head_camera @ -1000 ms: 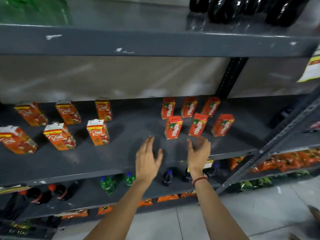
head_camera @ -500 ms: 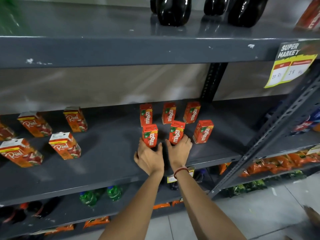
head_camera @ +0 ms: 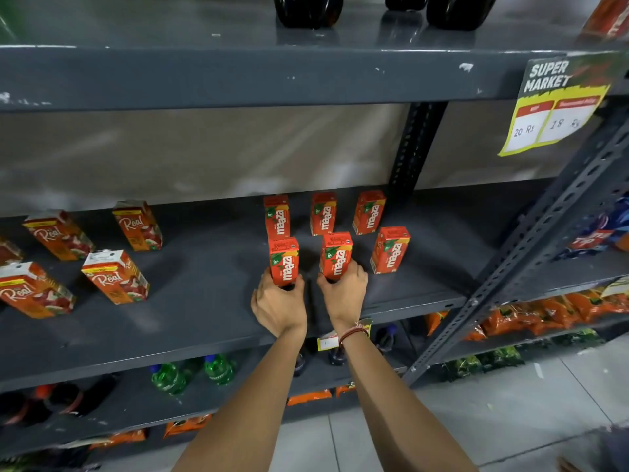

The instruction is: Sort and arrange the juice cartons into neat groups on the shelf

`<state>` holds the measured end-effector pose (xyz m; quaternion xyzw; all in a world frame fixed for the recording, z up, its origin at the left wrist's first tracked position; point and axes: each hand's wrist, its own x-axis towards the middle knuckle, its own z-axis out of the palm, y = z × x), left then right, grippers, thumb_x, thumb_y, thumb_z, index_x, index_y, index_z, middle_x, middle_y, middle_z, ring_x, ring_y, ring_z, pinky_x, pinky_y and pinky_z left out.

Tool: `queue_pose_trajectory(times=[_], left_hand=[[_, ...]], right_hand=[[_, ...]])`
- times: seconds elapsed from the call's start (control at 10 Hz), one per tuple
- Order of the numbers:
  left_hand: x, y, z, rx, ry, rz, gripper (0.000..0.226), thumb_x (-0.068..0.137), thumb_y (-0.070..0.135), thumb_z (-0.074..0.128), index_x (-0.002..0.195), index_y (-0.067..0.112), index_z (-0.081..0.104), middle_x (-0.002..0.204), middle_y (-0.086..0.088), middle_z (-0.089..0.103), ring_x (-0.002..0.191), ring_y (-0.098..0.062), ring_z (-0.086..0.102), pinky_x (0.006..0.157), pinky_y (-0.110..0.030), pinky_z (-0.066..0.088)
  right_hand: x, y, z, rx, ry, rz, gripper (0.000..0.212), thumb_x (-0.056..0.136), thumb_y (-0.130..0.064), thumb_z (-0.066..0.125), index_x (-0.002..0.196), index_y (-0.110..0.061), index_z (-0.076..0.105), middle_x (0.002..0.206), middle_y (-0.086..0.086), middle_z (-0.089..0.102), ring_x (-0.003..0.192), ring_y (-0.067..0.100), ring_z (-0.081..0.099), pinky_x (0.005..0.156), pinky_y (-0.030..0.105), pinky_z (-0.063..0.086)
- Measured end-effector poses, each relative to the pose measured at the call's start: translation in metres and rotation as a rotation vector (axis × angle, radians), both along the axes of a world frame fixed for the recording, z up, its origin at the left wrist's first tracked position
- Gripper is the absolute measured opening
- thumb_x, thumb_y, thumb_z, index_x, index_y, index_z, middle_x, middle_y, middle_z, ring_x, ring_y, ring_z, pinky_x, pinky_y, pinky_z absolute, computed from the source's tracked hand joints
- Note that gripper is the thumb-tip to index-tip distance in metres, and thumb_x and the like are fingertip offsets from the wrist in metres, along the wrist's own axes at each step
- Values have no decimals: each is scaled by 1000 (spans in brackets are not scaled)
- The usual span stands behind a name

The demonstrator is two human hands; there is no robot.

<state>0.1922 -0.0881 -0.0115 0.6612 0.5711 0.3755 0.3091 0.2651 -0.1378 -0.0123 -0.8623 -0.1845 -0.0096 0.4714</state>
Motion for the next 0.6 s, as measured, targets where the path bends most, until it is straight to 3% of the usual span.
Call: queue_pose_trajectory(times=[0.4,0.6], left_hand=[[-1,1,0,-26,14,-31,38,68,31,78,91,6,63,87,-13,71,83,-29,63,86,-47,49],[-16,2,3,-3,-110,-174,71,63,21,84,122,1,50,114,-19,64,111,-33,55,97,-47,45]], right_hand=[[-3,-1,3,-26,47,7,49,70,-14,75,110,1,52,110,19,57,107,31,49,96,38,39],[-10,-7,5,20,63,7,70,75,-24,75,129,2,40,123,19,49,116,31,43,98,30,32]])
